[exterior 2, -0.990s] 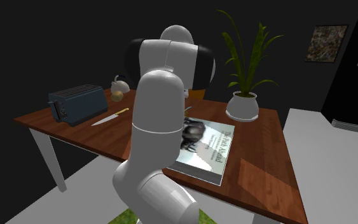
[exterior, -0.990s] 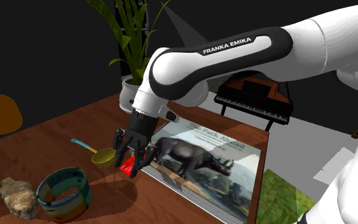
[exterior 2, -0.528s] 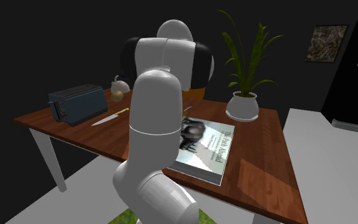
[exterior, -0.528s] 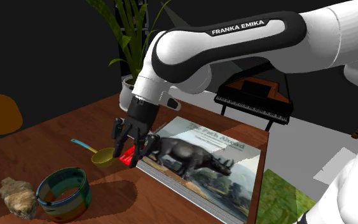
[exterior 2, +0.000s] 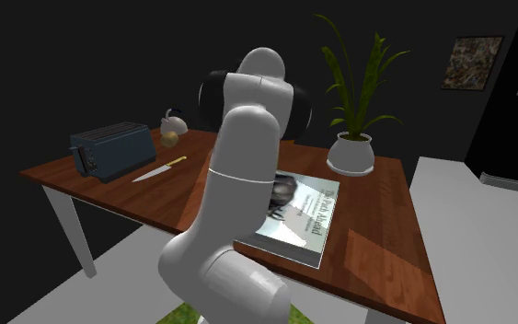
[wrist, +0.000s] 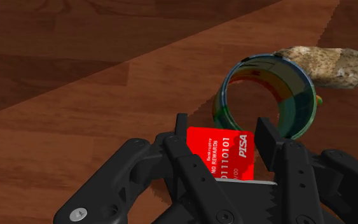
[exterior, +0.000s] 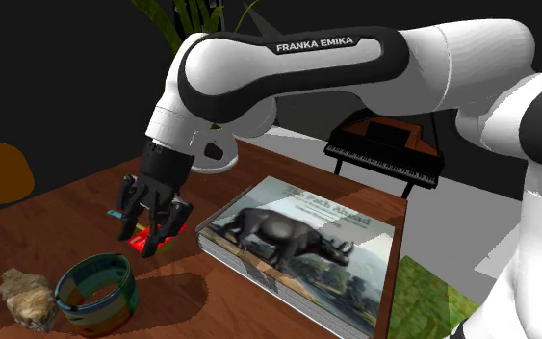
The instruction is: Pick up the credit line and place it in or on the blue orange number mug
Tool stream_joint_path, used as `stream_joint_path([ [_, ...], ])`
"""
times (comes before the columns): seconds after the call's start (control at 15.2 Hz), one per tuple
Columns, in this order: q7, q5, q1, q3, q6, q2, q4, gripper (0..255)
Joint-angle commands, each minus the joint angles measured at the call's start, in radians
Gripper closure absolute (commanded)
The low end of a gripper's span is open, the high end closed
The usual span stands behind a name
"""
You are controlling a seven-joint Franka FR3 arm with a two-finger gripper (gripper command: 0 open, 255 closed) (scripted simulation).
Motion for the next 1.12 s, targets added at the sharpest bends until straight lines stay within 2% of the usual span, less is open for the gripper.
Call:
stream_joint_path([
  [0.0, 0.054, -0.056, 0.055, -0.009, -0.012, 0.085, 0.112, 255],
  [0.2, 0.128, -0.136, 0.151, -0.033, -0.068, 0.228, 0.331, 255],
  [0.33, 0.174, -0.187, 0.227, -0.053, -0.131, 0.343, 0.526, 255],
  [0.4, 0.197, -0.215, 0.274, -0.065, -0.18, 0.417, 0.657, 255],
  [0.46, 0.233, -0.264, 0.374, -0.087, -0.311, 0.586, 0.978, 255],
  [0.66, 0.211, -0.243, 0.336, -0.084, -0.225, 0.528, 0.824, 255],
  [1.06, 0.178, -0.227, 0.302, -0.078, -0.121, 0.494, 0.675, 255],
])
